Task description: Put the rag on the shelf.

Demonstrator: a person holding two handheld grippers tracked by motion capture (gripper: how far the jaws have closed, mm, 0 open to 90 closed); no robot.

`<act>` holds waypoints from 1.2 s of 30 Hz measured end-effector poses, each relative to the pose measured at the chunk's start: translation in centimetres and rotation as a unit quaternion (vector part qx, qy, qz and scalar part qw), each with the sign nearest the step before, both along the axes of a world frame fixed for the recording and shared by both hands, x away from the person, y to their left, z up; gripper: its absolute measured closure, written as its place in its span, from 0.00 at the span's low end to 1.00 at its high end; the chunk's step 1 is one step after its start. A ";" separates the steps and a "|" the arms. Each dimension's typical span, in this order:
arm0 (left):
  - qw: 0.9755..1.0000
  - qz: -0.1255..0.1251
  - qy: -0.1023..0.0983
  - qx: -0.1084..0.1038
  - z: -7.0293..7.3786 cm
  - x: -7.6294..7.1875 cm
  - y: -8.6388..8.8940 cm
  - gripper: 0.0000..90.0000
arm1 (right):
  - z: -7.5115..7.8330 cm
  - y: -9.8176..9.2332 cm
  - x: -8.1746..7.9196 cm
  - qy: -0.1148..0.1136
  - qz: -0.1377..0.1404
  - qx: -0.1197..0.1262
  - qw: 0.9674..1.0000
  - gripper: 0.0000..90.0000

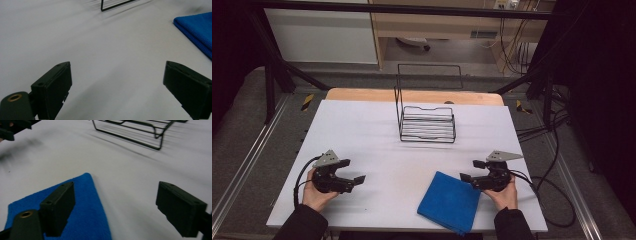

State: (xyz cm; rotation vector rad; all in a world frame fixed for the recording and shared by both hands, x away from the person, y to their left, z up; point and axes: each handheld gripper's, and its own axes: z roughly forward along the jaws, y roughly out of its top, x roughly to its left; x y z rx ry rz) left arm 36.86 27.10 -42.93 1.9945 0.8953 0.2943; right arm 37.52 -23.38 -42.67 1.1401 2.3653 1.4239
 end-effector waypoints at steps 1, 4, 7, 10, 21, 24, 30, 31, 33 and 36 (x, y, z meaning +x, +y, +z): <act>1.000 0.002 0.000 0.001 0.0 0.0 0.0 0.09 | 0.0 0.6 0.2 0.003 0.007 -0.004 1.000 0.26; 1.000 0.003 0.000 0.001 0.0 0.0 0.0 0.09 | 0.0 2.4 0.8 0.006 0.029 -0.018 0.999 0.34; 1.000 0.003 0.001 0.001 0.0 0.1 0.0 0.09 | -0.2 4.0 1.4 0.011 0.045 -0.030 0.998 0.43; 1.000 0.004 0.003 0.002 -0.1 0.1 -0.1 0.09 | -0.6 5.3 2.0 0.022 0.061 -0.043 0.997 0.52; 1.000 0.005 0.004 0.006 -0.1 0.2 -0.1 0.09 | -2.2 7.4 3.7 0.072 0.096 -0.080 0.990 0.75; 1.000 0.004 0.003 0.009 -0.1 0.2 -0.1 0.09 | -2.3 7.5 3.6 0.075 0.100 -0.080 0.989 0.79; 1.000 0.009 0.003 0.011 -0.1 0.2 -0.1 0.09 | -2.3 7.6 3.5 0.085 0.103 -0.078 0.988 0.92; 1.000 0.009 0.002 0.011 -0.1 0.2 -0.1 0.09 | -2.2 7.6 3.5 0.088 0.102 -0.078 0.988 0.93; 1.000 0.009 0.002 0.012 -0.1 0.2 0.0 0.09 | -1.9 7.5 3.5 0.088 0.092 -0.071 0.989 0.95; 1.000 0.010 0.001 0.013 0.0 0.2 0.0 0.09 | -1.3 7.3 3.5 0.076 0.079 -0.055 0.992 0.96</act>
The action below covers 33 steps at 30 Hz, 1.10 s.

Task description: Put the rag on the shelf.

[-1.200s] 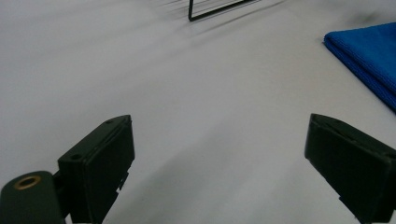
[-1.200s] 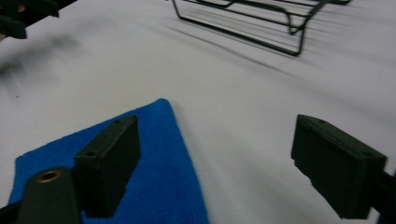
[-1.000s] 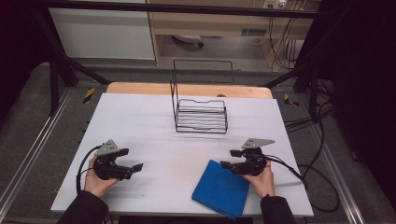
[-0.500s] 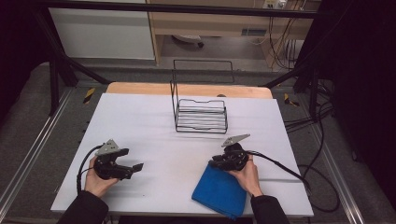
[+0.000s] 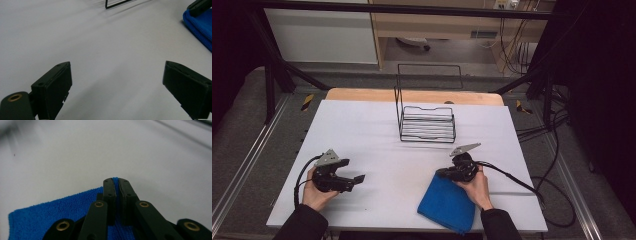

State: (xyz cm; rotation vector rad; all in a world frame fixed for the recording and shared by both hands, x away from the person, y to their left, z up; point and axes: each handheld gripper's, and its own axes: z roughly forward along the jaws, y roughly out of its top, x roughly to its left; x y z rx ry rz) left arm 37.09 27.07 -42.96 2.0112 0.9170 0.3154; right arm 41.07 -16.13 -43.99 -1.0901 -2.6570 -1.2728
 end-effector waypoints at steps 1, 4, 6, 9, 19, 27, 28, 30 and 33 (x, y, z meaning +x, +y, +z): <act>1.000 0.000 0.000 0.001 0.0 0.0 0.0 0.09 | 0.3 0.0 0.1 -0.008 -0.008 0.000 1.000 0.96; 1.000 0.001 -0.001 0.001 0.1 0.0 0.1 0.09 | 1.0 -0.1 0.6 -0.040 -0.032 -0.002 0.999 0.96; 1.000 0.003 -0.002 -0.001 0.1 -0.1 0.2 0.09 | 1.1 -0.3 1.3 -0.051 -0.059 0.001 0.997 0.96; 1.000 0.004 -0.002 -0.001 0.1 -0.1 0.2 0.09 | 0.7 -0.4 2.2 -0.066 -0.099 -0.022 0.993 0.95; 1.000 0.006 -0.003 -0.002 0.2 -0.2 0.3 0.09 | 0.9 -0.5 1.7 -0.098 -0.119 -0.026 0.988 0.60; 1.000 0.008 -0.001 0.001 0.1 -0.1 0.3 0.09 | 3.2 1.9 -2.7 -0.107 -0.038 -0.008 0.993 0.49; 1.000 0.008 -0.001 0.001 0.1 -0.1 0.3 0.09 | 3.2 1.9 -2.7 -0.107 -0.038 -0.008 0.993 0.49; 1.000 0.007 -0.002 0.001 0.2 -0.2 0.2 0.09 | 2.9 3.3 -3.3 -0.098 -0.018 -0.017 0.995 0.53; 1.000 0.006 -0.003 0.001 0.2 -0.2 0.3 0.09 | 2.0 5.4 -3.7 -0.084 0.005 -0.024 0.996 0.60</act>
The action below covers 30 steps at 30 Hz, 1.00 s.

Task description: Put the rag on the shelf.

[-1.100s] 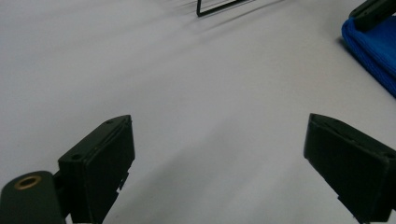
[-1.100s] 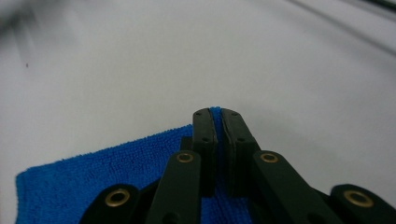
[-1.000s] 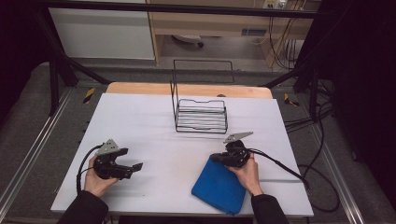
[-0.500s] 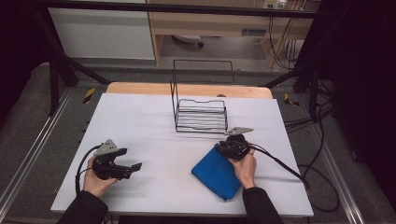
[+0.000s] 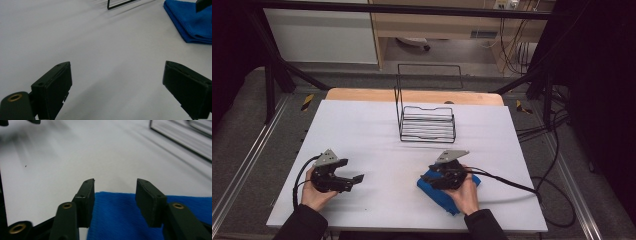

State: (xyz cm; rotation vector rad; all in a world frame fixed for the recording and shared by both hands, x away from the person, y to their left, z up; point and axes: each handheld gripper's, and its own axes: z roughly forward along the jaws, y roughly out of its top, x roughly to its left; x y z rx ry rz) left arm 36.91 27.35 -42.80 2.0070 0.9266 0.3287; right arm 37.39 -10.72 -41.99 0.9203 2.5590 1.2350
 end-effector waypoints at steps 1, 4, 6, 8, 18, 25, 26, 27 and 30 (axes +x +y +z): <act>1.000 0.001 0.000 -0.001 0.0 0.0 0.0 0.09 | -0.7 1.0 0.1 0.007 0.005 -0.009 1.000 0.65; 1.000 0.000 0.000 -0.001 0.0 0.0 0.1 0.09 | -1.7 2.0 0.2 0.024 0.012 -0.025 0.999 0.69; 1.000 0.000 0.001 -0.001 0.0 0.0 0.1 0.09 | -2.0 2.2 0.1 0.029 0.017 -0.031 0.999 0.70; 1.000 -0.001 0.002 -0.001 0.0 0.0 0.0 0.09 | -2.5 2.6 -0.1 0.024 0.021 -0.043 0.999 0.71; 1.000 -0.002 0.002 -0.001 0.0 0.0 -0.1 0.09 | -2.9 2.6 -0.6 -0.024 0.023 -0.068 0.997 0.85; 1.000 -0.001 0.003 -0.001 0.0 0.0 0.0 0.09 | -2.4 2.8 -0.3 -0.023 0.007 -0.075 0.997 0.96; 1.000 0.000 0.003 -0.002 0.0 0.0 0.0 0.09 | -2.2 2.8 -0.2 -0.020 0.007 -0.068 0.997 0.96; 1.000 0.001 0.002 -0.002 0.0 0.1 0.0 0.09 | -1.9 2.7 -0.2 -0.016 0.006 -0.057 0.998 0.96; 1.000 0.002 0.003 -0.002 -0.1 0.1 0.0 0.09 | -0.8 3.1 0.0 -0.018 0.009 -0.040 0.999 0.96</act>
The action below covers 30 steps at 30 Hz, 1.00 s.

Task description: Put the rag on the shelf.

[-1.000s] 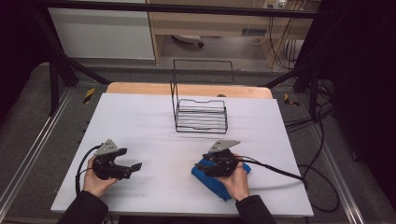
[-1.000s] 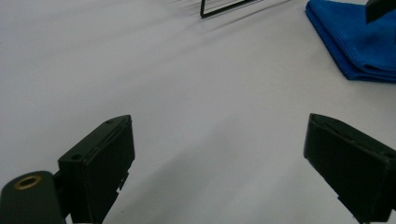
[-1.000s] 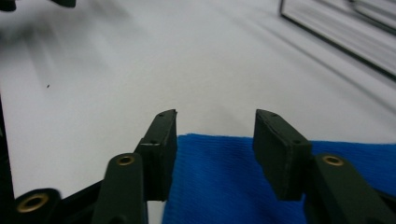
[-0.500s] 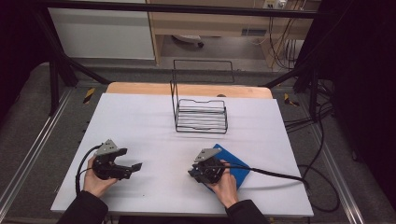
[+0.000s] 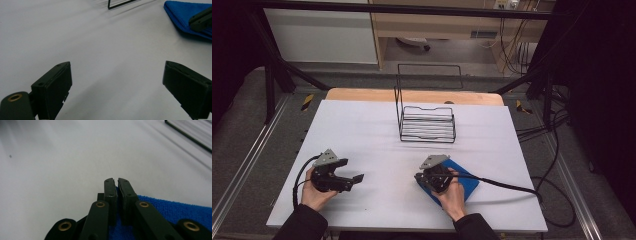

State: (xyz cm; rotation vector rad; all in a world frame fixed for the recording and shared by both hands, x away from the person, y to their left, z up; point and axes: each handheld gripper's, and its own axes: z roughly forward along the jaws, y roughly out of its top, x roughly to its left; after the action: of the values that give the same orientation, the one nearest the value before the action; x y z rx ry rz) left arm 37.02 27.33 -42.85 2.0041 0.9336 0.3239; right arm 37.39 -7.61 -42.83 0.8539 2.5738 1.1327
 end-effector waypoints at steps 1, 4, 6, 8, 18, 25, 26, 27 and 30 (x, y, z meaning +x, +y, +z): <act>1.000 -0.001 0.000 0.001 0.0 0.0 0.0 0.09 | 0.3 0.3 0.2 0.004 0.003 0.013 1.000 0.96; 1.000 -0.001 -0.001 0.001 0.0 0.0 0.0 0.09 | 0.7 1.6 1.0 0.011 0.012 0.034 0.999 0.96; 1.000 0.000 -0.001 0.000 0.0 0.0 0.1 0.09 | 0.9 2.8 1.6 0.021 0.012 0.052 0.998 0.96; 1.000 0.000 0.000 0.000 0.0 0.0 0.1 0.09 | 0.8 4.0 2.4 0.026 0.005 0.065 0.998 0.96; 1.000 -0.001 0.002 -0.002 0.0 0.0 0.2 0.09 | -1.5 6.7 5.4 0.052 -0.075 0.068 0.993 0.77; 1.000 -0.001 0.001 -0.001 0.0 -0.1 0.2 0.09 | 2.0 3.7 4.1 -0.002 -0.047 0.059 0.997 0.48; 1.000 0.000 0.001 -0.001 0.0 -0.1 0.2 0.09 | 2.4 2.6 4.0 -0.007 -0.051 0.058 0.997 0.48; 1.000 0.000 0.001 0.000 0.0 -0.1 0.1 0.09 | 2.7 1.4 3.8 -0.010 -0.056 0.057 0.997 0.48; 1.000 -0.001 0.002 0.001 0.0 0.0 0.1 0.09 | 2.8 -1.3 3.5 -0.011 -0.069 0.048 0.996 0.48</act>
State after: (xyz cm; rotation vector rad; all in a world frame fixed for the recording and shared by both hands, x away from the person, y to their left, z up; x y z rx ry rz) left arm 36.98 27.43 -42.88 2.0077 0.9345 0.3207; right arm 40.86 -8.91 -40.04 1.0171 2.4167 1.2247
